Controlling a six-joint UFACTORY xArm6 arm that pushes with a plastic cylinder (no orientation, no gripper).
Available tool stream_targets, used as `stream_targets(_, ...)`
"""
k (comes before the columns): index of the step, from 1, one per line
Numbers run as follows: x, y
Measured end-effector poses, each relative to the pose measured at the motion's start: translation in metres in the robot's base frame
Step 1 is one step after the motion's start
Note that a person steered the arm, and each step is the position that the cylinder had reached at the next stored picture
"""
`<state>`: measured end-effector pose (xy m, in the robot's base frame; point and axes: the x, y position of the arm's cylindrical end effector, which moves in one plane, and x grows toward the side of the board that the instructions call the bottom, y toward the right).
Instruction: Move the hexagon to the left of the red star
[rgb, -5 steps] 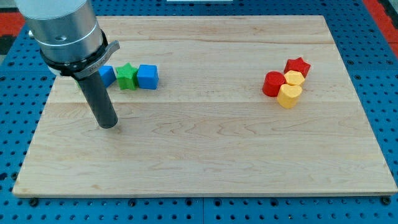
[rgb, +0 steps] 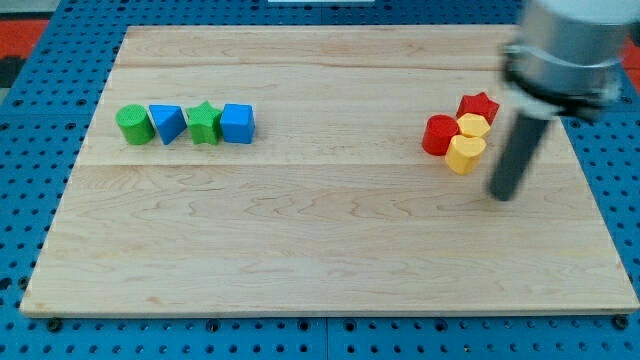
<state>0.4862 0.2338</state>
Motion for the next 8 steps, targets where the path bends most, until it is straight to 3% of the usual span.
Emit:
stream_targets(2,-0.048,-0.052)
stream_targets(5,-0.098,-0.077)
stream_targets(6,-0.111,-0.117)
stream_targets(7,-0.097,-0.104)
stream_targets(8,-0.118,-0.121)
